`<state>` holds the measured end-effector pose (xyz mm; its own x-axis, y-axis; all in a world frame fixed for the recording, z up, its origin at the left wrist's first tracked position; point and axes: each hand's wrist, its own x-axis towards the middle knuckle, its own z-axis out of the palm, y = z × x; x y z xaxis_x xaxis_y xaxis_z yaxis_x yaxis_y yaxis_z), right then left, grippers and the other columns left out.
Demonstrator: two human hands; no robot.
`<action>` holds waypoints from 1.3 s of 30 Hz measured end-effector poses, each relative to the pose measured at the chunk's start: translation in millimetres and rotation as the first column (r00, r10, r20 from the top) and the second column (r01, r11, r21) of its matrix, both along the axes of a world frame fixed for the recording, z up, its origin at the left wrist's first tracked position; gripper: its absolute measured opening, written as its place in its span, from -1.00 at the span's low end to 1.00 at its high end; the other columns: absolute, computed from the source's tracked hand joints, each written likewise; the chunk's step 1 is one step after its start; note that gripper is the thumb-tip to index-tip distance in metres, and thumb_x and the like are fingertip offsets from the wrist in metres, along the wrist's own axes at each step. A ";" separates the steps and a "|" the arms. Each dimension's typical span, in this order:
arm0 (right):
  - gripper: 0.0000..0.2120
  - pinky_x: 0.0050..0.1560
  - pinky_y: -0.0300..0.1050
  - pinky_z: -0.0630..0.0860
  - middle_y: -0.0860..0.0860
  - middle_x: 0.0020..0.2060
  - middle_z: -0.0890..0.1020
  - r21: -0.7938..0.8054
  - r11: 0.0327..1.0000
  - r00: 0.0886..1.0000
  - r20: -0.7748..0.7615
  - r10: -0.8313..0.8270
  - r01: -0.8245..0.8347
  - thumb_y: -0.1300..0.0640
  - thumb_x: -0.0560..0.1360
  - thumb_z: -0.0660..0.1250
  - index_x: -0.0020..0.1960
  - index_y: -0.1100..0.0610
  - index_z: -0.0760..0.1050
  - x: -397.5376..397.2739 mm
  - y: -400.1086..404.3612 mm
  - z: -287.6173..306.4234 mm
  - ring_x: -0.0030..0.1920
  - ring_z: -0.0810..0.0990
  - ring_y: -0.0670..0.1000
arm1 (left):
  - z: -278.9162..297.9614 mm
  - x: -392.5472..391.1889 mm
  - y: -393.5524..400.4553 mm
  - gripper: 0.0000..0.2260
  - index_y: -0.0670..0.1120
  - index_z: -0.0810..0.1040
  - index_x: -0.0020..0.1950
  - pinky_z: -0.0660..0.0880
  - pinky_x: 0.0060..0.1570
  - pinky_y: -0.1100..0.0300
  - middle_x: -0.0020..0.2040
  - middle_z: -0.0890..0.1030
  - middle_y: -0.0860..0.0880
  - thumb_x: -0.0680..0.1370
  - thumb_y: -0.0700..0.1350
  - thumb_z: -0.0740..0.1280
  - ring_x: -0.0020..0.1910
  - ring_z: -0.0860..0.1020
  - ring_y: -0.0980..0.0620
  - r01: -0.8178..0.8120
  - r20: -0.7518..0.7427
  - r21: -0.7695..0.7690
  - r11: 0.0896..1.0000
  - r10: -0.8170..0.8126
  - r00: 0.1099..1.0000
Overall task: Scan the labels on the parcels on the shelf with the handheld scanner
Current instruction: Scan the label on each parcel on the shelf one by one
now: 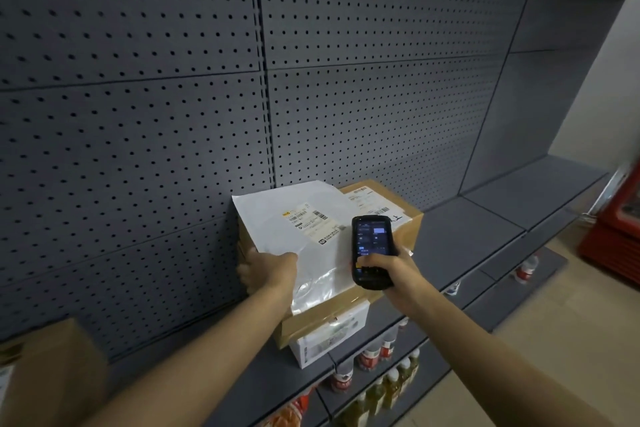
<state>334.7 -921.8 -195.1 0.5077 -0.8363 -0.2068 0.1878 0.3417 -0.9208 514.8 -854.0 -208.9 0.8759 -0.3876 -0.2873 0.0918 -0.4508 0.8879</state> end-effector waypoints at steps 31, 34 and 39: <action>-0.38 -0.09 0.05 0.56 0.19 0.07 0.64 0.097 0.878 0.875 -0.086 0.477 -0.469 0.50 0.31 0.42 0.31 0.14 0.43 287.5 233.7 -58.0 0.03 0.62 0.21 | -53.6 223.7 302.2 -0.76 -0.29 0.51 0.14 0.49 0.00 0.08 0.08 0.60 -0.21 0.49 -0.26 0.30 0.09 0.56 -0.21 -0.181 -0.044 -0.101 0.978 0.177 0.983; -0.43 -0.18 0.01 0.55 0.17 0.04 0.64 0.131 0.878 0.868 -0.138 0.476 -0.460 0.47 0.33 0.42 0.27 0.13 0.43 312.7 268.8 -71.3 -0.01 0.62 0.19 | -59.3 249.4 340.5 -0.67 -0.20 0.43 0.29 0.50 0.00 0.11 0.17 0.51 -0.14 0.52 -0.26 0.30 0.11 0.53 -0.15 -0.165 -0.018 -0.046 0.985 0.164 0.986; -0.37 -0.15 0.00 0.57 0.18 0.11 0.64 0.157 0.872 0.853 -0.184 0.487 -0.464 0.46 0.30 0.43 0.31 0.12 0.43 335.5 304.9 -92.7 0.08 0.62 0.19 | -78.3 279.0 390.3 -0.67 -0.12 0.45 0.30 0.52 -0.02 0.13 0.25 0.48 -0.11 0.53 -0.24 0.32 0.08 0.50 -0.03 -0.151 0.089 0.095 0.984 0.143 0.986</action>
<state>670.2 -616.9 -287.8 0.7723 -0.4717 -0.4255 -0.2168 0.4339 -0.8745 793.8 -463.7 -287.2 0.9433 -0.2257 -0.2433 0.0924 -0.5255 0.8458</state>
